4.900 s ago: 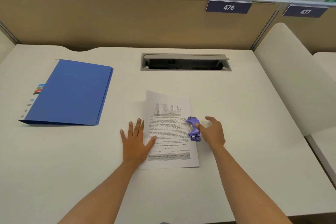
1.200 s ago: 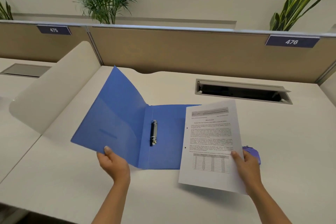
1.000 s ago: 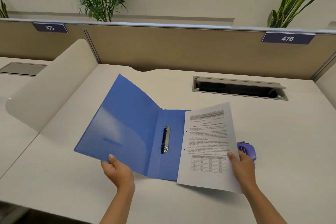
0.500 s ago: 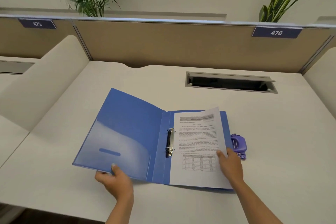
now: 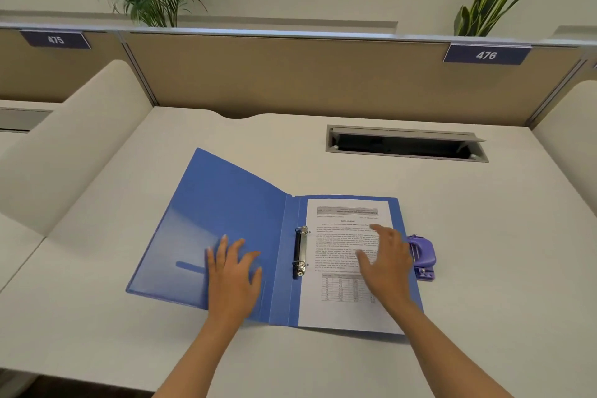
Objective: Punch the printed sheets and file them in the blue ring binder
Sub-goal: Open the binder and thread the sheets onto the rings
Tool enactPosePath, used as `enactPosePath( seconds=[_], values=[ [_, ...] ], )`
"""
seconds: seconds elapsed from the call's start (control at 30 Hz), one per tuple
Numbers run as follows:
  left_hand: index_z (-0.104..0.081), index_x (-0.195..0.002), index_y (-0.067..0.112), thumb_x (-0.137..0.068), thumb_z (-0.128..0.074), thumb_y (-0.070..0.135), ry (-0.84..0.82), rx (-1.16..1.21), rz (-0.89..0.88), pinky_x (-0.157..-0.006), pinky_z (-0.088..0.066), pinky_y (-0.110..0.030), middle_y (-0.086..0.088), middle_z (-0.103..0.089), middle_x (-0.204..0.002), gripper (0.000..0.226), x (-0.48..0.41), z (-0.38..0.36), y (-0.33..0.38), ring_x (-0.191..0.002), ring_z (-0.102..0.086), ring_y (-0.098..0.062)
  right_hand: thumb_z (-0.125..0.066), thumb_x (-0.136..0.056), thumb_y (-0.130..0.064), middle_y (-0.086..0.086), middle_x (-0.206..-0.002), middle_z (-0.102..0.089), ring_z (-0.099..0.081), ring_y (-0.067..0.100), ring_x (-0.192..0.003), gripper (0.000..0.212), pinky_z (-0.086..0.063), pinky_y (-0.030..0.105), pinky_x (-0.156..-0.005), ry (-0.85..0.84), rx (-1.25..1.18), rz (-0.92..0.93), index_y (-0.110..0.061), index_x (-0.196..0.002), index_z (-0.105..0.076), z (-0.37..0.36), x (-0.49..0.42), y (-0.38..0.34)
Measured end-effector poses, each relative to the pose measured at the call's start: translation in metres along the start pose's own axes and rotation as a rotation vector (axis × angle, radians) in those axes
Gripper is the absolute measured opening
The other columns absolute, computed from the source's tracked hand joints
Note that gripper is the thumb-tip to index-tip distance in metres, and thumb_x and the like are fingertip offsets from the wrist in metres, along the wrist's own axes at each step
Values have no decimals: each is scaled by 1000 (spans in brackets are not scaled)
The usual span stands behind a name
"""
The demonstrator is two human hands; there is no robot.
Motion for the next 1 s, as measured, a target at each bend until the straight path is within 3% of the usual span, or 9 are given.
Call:
enactPosePath(
  seconds=[0.17, 0.27, 0.4, 0.57, 0.73, 0.83, 1.0],
  values=[
    [-66, -115, 25, -89, -61, 35, -206, 131, -15, -117, 3, -49, 2, -60, -123, 28, -54, -30, 15, -137, -34, -27, -62, -88, -21, -8, -116, -49, -47, 13, -111, 32, -43, 36, -98, -249, -275, 172, -24, -118, -54, -48, -19, -59],
    [-60, -123, 30, -92, -56, 42, -277, 301, -9, -118, 7, -46, 4, -58, -125, 33, -78, -45, 26, -135, -32, -22, -59, -89, -18, -4, -119, -49, -45, 16, -115, 31, -41, 37, -101, -403, -277, 165, -23, -119, -55, -84, -29, -72],
    [-61, -117, 39, -91, -54, 49, -403, 430, 37, -117, 7, -47, 3, -61, -118, 29, -94, -72, 32, -129, -37, -20, -58, -87, -17, 6, -124, -48, -45, 25, -118, 39, -39, 40, -102, -557, -183, 109, -24, -124, -53, -120, -37, -69],
    [-68, -107, 41, -97, -38, 50, -457, 436, 125, -116, 14, -46, 3, -56, -91, 33, -97, -89, 31, -126, -39, -20, -60, -83, -24, 0, -127, -53, -46, 24, -120, 40, -38, 45, -102, -617, -145, 73, -37, -121, -56, -137, -42, -59],
    [-67, -98, 52, -100, -16, 53, -524, 486, 220, -113, 22, -40, 4, -53, -110, 51, -94, -101, 27, -138, -21, -15, -61, -84, -29, -1, -121, -54, -48, 20, -116, 30, -38, 46, -102, -615, -264, 9, -38, -112, -60, -142, -44, -50],
    [-66, -104, 54, -97, -8, 59, -594, 496, 265, -114, 22, -42, 6, -46, -114, 58, -94, -111, 26, -142, -14, -14, -53, -87, -41, -1, -112, -55, -48, 22, -114, 21, -38, 45, -100, -611, -348, -49, -37, -105, -63, -144, -44, -47],
    [-68, -85, 55, -96, -9, 60, -632, 547, 357, -114, 22, -44, 4, -43, -113, 60, -97, -117, 26, -141, -16, -16, -37, -81, -66, -7, -116, -54, -40, 19, -120, 44, -27, 42, -103, -646, -402, -125, -41, -104, -65, -148, -40, -45]
  ],
)
Point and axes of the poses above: each hand's wrist, its own x-axis away from the middle knuckle, its own z-axis out of the back of the hand, y = z × x, the point moved 9 cm from there along -x, towards the middle knuckle
